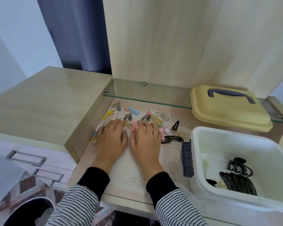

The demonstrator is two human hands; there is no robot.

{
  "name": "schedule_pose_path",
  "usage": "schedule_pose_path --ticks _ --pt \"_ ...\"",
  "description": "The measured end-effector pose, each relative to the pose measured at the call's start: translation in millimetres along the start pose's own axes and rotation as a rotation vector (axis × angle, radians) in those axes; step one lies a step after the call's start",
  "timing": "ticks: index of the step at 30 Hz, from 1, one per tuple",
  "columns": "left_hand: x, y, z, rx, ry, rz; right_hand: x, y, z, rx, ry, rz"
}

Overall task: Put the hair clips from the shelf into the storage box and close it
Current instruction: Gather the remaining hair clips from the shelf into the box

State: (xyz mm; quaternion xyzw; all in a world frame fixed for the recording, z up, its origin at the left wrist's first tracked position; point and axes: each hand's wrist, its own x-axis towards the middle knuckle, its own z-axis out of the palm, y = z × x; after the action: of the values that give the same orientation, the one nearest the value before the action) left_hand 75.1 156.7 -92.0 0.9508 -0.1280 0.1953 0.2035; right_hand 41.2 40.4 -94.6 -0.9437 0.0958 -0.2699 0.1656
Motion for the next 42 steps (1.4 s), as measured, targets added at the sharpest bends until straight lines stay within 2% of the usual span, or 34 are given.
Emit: schedule_pose_path --ticks 11,19,29,38,42 --pt "1 -8 9 0.086 -0.063 -0.052 -4 1 5 -0.021 -0.029 -0.089" --pt "-1 -8 5 0.099 0.02 -0.146 -5 0 4 0.038 -0.032 -0.071" --pt "-5 -7 4 0.076 0.12 -0.056 -5 1 4 0.032 -0.022 -0.092" --pt "-1 -4 0 -0.056 0.078 0.005 -2 -3 2 0.074 -0.057 -0.061" --pt "1 -5 -4 -0.252 0.075 -0.035 0 -8 -7 0.111 -0.111 -0.041"
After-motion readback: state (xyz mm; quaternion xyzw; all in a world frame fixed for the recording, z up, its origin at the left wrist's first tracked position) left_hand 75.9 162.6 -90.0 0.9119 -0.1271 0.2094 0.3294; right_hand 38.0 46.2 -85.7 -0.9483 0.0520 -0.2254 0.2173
